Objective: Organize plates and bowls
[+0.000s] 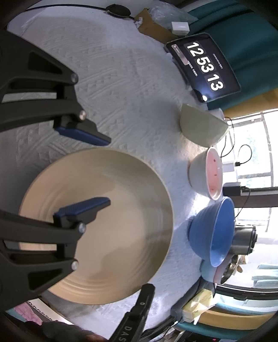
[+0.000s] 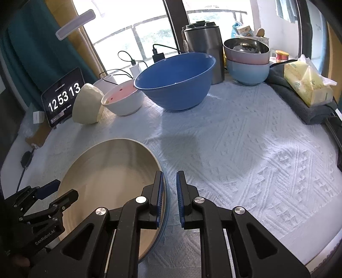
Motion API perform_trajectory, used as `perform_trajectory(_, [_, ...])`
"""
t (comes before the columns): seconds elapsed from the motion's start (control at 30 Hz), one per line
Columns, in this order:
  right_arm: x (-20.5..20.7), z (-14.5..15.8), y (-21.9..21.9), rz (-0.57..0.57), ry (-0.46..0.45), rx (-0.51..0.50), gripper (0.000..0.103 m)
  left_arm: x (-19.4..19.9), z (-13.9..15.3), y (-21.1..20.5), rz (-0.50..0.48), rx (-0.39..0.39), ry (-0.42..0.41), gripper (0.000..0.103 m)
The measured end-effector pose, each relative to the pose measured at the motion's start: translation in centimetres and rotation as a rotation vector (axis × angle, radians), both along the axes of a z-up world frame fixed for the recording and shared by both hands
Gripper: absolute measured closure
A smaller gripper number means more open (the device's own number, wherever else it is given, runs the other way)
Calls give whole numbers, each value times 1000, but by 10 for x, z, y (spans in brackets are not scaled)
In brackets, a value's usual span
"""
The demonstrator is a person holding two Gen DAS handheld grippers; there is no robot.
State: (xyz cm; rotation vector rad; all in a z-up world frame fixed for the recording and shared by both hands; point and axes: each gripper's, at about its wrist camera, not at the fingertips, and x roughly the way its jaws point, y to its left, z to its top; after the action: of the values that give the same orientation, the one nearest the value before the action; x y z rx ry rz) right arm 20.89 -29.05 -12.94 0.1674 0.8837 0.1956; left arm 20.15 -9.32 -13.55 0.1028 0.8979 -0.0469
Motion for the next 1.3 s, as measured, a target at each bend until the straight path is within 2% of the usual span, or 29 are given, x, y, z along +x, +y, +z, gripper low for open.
perform_trajectory(0.1, [0, 0, -2, -3, -1, 3, 88, 0, 5, 4, 7, -13, -19, 51])
perform_trajectory(0.27, [-1, 1, -2, -5, -6, 4, 84, 1, 19, 16, 18, -82, -50, 50])
perform_trajectory(0.33, [-2, 4, -4, -7, -19, 11, 68, 1, 21, 18, 25, -84, -66, 44])
perform_trajectory(0.37, [-2, 5, -5, -10, -28, 19, 64, 2, 21, 20, 28, -92, -65, 37])
perform_trajectory(0.43, [-4, 8, -8, -19, -42, 42, 48, 3, 18, 24, 38, -107, -50, 34])
perform_trajectory(0.5, [-4, 9, -11, -28, -49, 50, 44, 5, 12, 26, 48, -116, -23, 32])
perform_trajectory(0.63, [-3, 4, -10, -25, -30, 40, 44, 9, -2, 26, 71, -116, 26, 31])
perform_trajectory(0.97, [1, -12, -8, -2, 22, 67, 44, 16, -21, 18, 57, -109, 94, 31])
perform_trajectory(1.13, [4, -21, -6, 9, 54, 86, 44, 16, -22, 15, 46, -115, 88, 31])
perform_trajectory(1.3, [5, -32, -5, 15, 91, 107, 44, 17, -25, 18, 51, -165, 92, 31])
